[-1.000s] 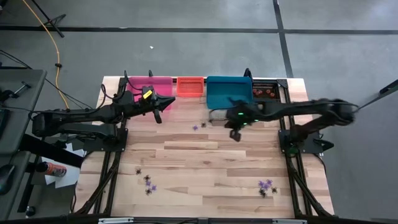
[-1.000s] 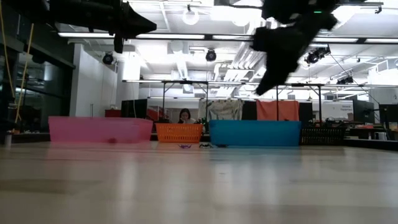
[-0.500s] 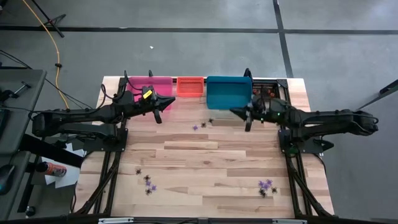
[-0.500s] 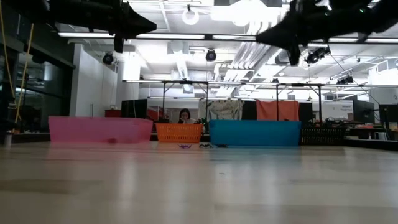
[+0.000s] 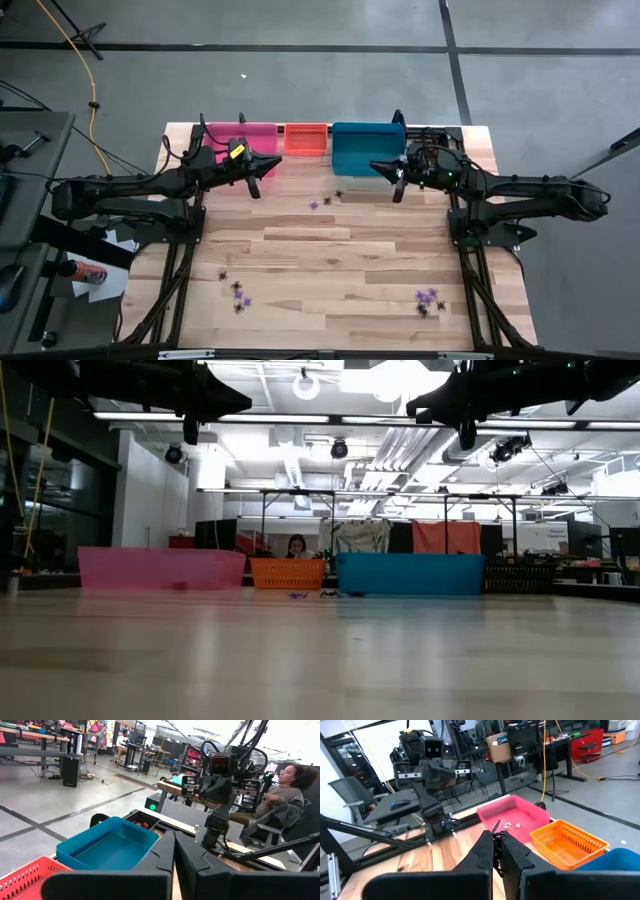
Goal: Sort Halloween decoration
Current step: Put the black spider toy into the blue bin
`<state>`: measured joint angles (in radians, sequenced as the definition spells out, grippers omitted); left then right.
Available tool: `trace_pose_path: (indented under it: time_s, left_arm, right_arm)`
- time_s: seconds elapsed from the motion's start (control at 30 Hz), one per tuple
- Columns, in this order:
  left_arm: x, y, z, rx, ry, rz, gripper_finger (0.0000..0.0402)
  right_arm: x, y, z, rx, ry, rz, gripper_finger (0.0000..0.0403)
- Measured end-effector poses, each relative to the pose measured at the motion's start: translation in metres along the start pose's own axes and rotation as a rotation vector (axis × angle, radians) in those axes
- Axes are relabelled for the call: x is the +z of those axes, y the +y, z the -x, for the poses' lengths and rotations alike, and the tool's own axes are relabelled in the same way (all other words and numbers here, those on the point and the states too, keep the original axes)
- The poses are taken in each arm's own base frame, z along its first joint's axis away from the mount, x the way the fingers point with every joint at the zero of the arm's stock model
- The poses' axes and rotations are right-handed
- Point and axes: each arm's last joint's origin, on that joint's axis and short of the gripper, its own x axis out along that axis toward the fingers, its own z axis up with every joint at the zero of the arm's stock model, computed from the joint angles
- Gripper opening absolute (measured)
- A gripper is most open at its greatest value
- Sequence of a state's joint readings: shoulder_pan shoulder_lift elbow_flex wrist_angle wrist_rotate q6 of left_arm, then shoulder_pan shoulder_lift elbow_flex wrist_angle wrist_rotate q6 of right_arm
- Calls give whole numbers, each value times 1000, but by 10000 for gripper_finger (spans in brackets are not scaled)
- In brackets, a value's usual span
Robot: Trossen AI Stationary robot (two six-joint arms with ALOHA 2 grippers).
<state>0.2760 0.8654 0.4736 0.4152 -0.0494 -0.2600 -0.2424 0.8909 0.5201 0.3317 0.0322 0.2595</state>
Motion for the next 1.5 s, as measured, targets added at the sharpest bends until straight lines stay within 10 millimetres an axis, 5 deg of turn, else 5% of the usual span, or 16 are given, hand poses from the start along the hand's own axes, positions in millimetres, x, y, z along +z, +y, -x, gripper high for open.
trace_pose_path:
  time_s: [0.33, 0.57, 0.8, 1.1, 1.5]
  left_arm:
    - [-1, 0, 0, 1, 8, -1, 1]
    - [-1, 0, 0, 2, 9, 0, 1]
    - [-1, 0, 0, 9, 9, 47, 1]
    - [-1, 1, 0, 13, 7, 104, 1]
    - [-1, 1, 0, 14, 7, 104, 1]
  right_arm:
    - [0, 0, 0, -6, 0, -4, 0]
    - [9, -18, -21, -281, 132, -129, 0]
    - [5, -75, -68, -611, 472, -244, 5]
    - [-33, -162, -122, -839, 765, -538, 19]
    - [-58, -193, -147, -920, 892, -595, 46]
